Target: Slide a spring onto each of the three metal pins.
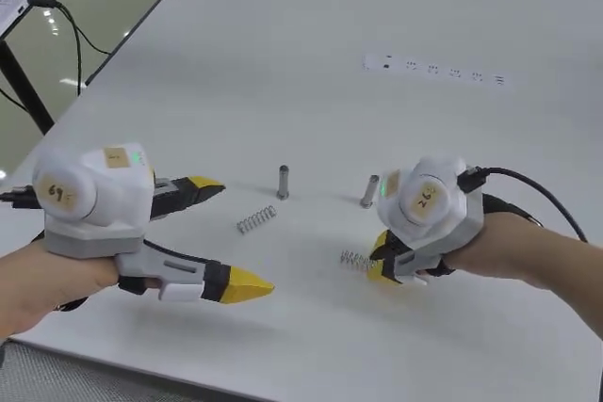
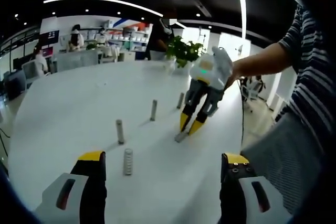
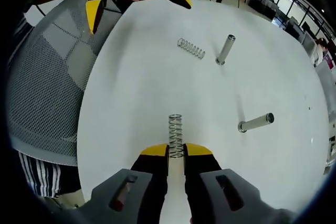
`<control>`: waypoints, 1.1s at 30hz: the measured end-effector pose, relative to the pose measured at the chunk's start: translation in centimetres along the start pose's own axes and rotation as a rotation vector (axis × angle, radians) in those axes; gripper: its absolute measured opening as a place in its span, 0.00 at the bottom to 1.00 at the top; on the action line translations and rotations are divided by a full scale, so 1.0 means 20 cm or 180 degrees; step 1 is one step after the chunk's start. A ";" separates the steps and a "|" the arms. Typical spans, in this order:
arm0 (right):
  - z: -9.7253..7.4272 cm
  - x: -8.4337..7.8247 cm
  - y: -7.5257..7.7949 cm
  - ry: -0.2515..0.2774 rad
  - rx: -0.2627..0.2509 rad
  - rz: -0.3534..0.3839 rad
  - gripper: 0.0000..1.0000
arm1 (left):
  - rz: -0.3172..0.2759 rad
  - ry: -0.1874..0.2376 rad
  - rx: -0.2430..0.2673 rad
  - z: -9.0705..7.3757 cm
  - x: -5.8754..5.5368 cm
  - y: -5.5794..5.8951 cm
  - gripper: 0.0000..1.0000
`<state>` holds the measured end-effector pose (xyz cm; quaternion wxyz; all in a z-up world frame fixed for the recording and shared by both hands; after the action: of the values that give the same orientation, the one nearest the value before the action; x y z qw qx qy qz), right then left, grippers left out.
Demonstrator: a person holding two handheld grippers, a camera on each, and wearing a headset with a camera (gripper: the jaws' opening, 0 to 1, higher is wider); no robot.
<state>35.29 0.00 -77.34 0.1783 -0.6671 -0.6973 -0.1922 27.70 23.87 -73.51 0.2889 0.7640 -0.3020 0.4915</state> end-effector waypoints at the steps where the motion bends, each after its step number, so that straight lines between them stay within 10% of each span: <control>1: 0.00 0.00 0.00 -0.0007 -0.0011 0.0005 0.08 | 0.0001 0.0000 -0.0004 0.00 0.00 0.00 0.88; 33: -0.35 0.05 -0.06 0.0558 -0.0222 0.0023 0.07 | 0.0197 -0.0019 -0.0588 0.27 0.09 0.15 0.70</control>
<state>34.05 -2.71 -70.90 0.2160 -0.6561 -0.6695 -0.2733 29.25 17.55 -73.23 0.3420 0.7258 -0.3704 0.4680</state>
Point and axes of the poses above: the centre of the closed fingertips' face, and the gripper's own axes: z roughly forward along the fingers, y roughly to its right, x roughly out of its top, the point moved 10 cm from there along -z, roughly backward along the fingers, and after that the axes turned 6 degrees about y, right-handed, at the moved point
